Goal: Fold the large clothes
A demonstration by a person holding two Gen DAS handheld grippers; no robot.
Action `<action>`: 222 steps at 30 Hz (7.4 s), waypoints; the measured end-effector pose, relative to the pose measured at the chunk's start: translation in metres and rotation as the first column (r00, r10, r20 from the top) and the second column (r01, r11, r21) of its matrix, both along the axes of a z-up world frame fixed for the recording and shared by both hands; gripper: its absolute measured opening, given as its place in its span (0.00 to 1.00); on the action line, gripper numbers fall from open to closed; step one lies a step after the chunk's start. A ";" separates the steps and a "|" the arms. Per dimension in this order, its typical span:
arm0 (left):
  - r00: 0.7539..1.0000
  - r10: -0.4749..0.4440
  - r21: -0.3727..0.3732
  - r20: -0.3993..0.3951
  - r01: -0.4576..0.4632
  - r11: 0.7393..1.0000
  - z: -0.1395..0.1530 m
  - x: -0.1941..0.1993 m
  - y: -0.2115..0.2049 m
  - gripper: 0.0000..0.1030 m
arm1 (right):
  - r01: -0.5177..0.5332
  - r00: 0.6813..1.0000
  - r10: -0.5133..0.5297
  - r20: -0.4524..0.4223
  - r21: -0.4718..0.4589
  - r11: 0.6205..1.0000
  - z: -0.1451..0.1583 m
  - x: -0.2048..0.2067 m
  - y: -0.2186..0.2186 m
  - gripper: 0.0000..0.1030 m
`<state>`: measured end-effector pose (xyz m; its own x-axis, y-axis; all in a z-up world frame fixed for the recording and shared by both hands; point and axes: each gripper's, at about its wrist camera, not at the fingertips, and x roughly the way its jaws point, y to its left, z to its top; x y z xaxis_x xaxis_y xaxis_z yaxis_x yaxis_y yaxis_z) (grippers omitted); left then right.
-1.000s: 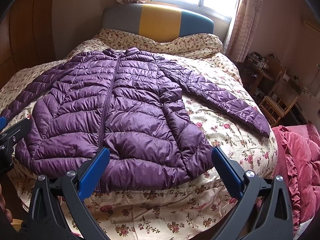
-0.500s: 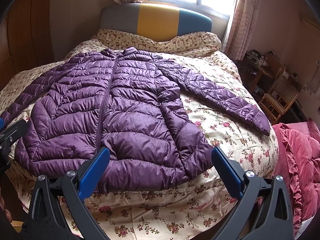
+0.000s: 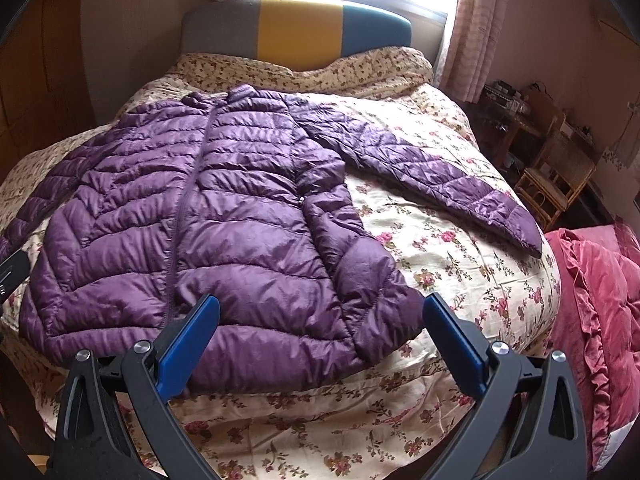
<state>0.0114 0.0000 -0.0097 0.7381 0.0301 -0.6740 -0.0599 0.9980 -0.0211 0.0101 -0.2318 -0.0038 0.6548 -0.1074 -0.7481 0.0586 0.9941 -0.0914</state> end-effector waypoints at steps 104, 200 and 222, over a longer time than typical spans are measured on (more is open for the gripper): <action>0.989 -0.114 -0.365 -0.095 0.072 0.928 -0.063 0.297 0.077 0.79 | -0.479 0.876 0.479 -0.047 0.019 0.878 -0.039 0.319 0.143 0.89; 0.694 0.711 -0.512 -0.115 -0.655 0.557 -0.041 0.022 0.348 0.08 | -0.101 0.994 0.103 -0.048 0.040 0.994 -0.118 0.355 0.042 0.98; 0.990 0.138 -0.552 -0.029 -0.131 0.823 -0.018 0.255 0.130 0.08 | -0.102 0.993 0.104 -0.047 0.050 0.994 -0.117 0.355 0.042 0.98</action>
<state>0.2659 0.1300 -0.0273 0.7621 -0.2444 -0.5996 -0.1890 0.8017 -0.5670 0.3646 -0.1901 -0.1206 0.6226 -0.0052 -0.7825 -0.0478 0.9979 -0.0447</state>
